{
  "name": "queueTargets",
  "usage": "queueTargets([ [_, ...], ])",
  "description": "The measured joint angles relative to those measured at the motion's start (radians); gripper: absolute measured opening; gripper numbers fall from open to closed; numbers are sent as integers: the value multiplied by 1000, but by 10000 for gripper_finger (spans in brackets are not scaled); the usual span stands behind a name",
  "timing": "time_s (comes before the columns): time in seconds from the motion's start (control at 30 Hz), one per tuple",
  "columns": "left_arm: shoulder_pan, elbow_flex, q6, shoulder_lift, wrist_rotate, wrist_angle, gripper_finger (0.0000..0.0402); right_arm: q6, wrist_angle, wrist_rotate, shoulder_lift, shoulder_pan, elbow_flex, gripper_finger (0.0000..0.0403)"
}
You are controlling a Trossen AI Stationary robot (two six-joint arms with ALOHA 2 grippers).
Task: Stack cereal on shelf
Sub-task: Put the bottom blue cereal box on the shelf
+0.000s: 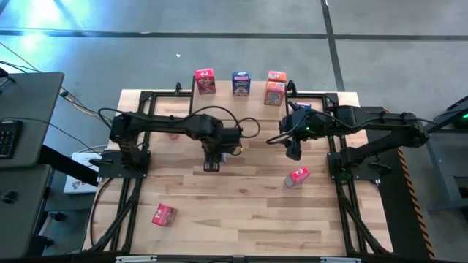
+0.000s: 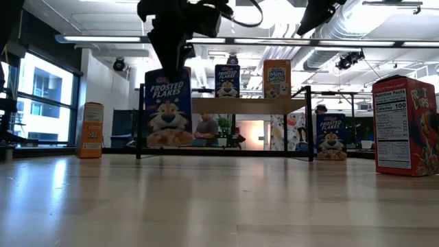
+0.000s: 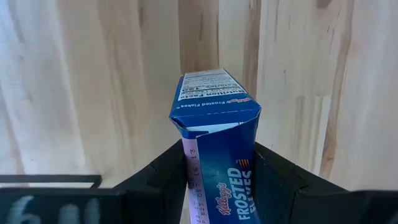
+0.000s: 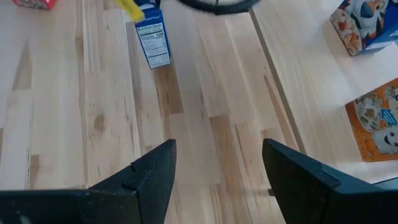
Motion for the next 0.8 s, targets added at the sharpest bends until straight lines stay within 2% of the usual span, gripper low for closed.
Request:
queueTargets([
  [0.8,0,0,34,17,11,9,141,0,-2,0,0,0,0,232],
])
